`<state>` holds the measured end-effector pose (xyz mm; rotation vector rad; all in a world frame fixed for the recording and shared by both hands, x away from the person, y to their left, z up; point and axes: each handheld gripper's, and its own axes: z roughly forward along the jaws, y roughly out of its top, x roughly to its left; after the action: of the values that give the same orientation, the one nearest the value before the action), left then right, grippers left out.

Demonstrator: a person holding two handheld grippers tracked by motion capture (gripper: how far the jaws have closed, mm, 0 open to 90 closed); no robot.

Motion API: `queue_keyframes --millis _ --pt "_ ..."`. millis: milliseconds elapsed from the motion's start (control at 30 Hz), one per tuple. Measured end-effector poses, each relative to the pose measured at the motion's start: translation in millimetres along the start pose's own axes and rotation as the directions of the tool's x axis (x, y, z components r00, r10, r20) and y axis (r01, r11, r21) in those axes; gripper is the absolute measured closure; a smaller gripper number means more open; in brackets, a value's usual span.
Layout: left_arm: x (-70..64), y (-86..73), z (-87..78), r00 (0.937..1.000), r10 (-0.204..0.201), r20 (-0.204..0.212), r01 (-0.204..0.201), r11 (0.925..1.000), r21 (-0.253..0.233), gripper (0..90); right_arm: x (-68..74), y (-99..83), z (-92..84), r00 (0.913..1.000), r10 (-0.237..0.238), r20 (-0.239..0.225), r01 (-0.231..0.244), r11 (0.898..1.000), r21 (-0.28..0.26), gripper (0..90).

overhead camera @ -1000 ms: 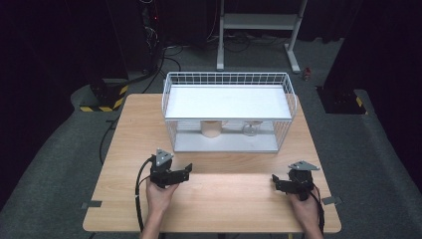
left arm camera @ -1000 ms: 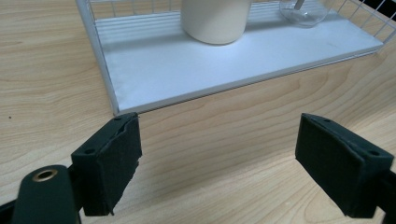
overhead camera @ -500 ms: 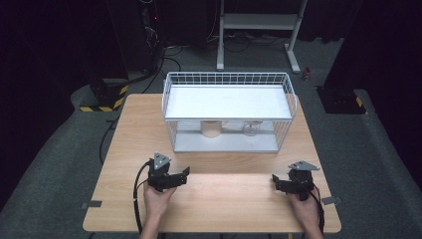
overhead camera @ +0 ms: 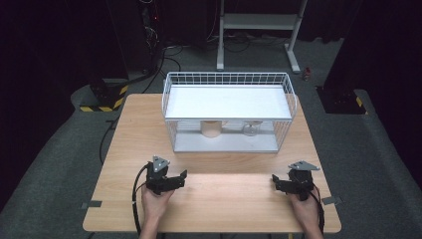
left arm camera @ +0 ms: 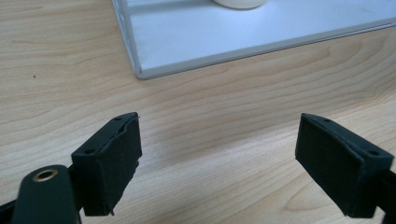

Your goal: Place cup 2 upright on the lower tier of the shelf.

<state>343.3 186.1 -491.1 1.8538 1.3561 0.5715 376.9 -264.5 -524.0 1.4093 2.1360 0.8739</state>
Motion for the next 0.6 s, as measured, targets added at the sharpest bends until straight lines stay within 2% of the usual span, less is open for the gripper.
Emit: queue_keyframes --millis 433,600 --pt "6.9 -11.4 3.8 0.9989 -0.003 -0.047 0.004 0.9994 0.034 15.1 -0.2 0.0 0.1 1.0000 -0.002 0.000 0.002 1.000 -0.001 14.7" --pt "10.1 -14.3 5.8 0.9983 -0.016 -0.056 0.018 0.9990 0.042 15.1 -0.2 0.0 0.1 1.0000 -0.002 0.000 0.002 1.000 -0.001 14.7"
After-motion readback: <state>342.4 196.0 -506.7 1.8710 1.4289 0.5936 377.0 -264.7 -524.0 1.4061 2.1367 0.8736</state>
